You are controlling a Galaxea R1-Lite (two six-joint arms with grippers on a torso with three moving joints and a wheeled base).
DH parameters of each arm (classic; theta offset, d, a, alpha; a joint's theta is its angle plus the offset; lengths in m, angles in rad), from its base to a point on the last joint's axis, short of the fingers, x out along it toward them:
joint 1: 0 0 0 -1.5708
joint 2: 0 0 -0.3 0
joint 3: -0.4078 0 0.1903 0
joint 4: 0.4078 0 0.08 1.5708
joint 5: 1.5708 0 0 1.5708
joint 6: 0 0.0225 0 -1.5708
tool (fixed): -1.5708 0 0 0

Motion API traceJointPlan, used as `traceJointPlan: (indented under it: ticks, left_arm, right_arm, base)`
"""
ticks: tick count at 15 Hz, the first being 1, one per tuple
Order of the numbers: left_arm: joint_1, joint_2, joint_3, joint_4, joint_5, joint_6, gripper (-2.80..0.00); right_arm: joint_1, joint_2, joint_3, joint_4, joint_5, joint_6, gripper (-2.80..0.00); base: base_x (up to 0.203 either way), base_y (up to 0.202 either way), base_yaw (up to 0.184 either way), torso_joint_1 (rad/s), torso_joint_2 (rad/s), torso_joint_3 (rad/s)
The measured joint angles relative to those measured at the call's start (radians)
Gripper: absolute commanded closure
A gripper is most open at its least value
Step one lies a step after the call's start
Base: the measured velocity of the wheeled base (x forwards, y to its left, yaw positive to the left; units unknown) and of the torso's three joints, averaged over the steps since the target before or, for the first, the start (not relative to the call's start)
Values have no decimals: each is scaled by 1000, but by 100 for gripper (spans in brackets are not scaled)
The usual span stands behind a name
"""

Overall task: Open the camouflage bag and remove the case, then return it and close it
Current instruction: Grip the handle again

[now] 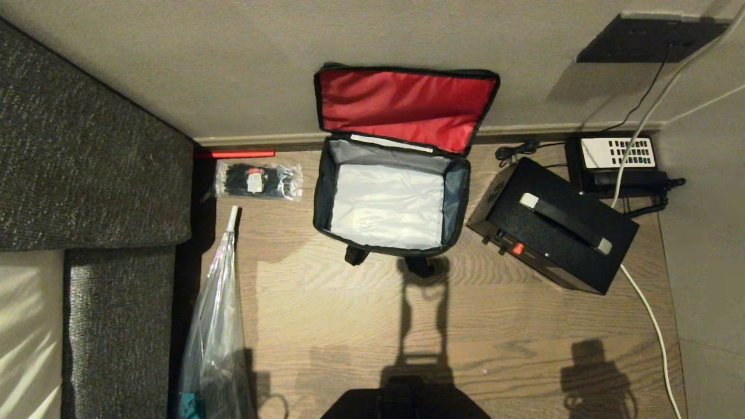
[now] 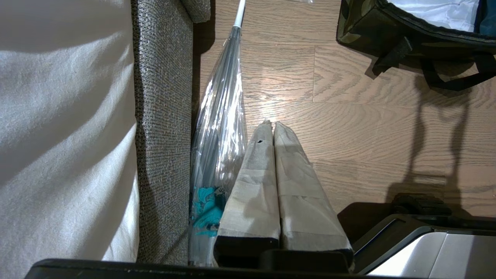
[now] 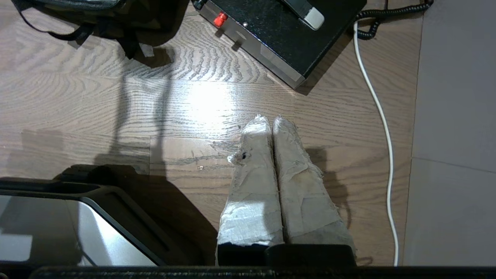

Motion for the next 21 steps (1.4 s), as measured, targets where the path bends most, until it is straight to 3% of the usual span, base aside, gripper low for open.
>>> traceJointPlan:
  ticks: [6,8,11,14,21]
  left_arm:
    - [0,0,0,0,0,0,0]
    - [0,0,0,0,0,-1,0]
    - [0,0,0,0,0,-1,0]
    - [0,0,0,0,0,-1,0]
    - [0,0,0,0,0,0,0]
  right_arm:
    - [0,0,-30,70,-5,12,0]
    - [0,0,-135,142,4,18,0]
    - [0,0,-407,428,81,14,0]
    - [0,0,-560,636,151,-102,0]
    - [0,1,-663,681,158,-106,0]
  base:
    - [0,0,0,0,0,0]
    - [0,0,0,0,0,0]
    - [0,0,0,0,0,0]
    - [0,0,0,0,0,0]
    - [0,0,0,0,0,0]
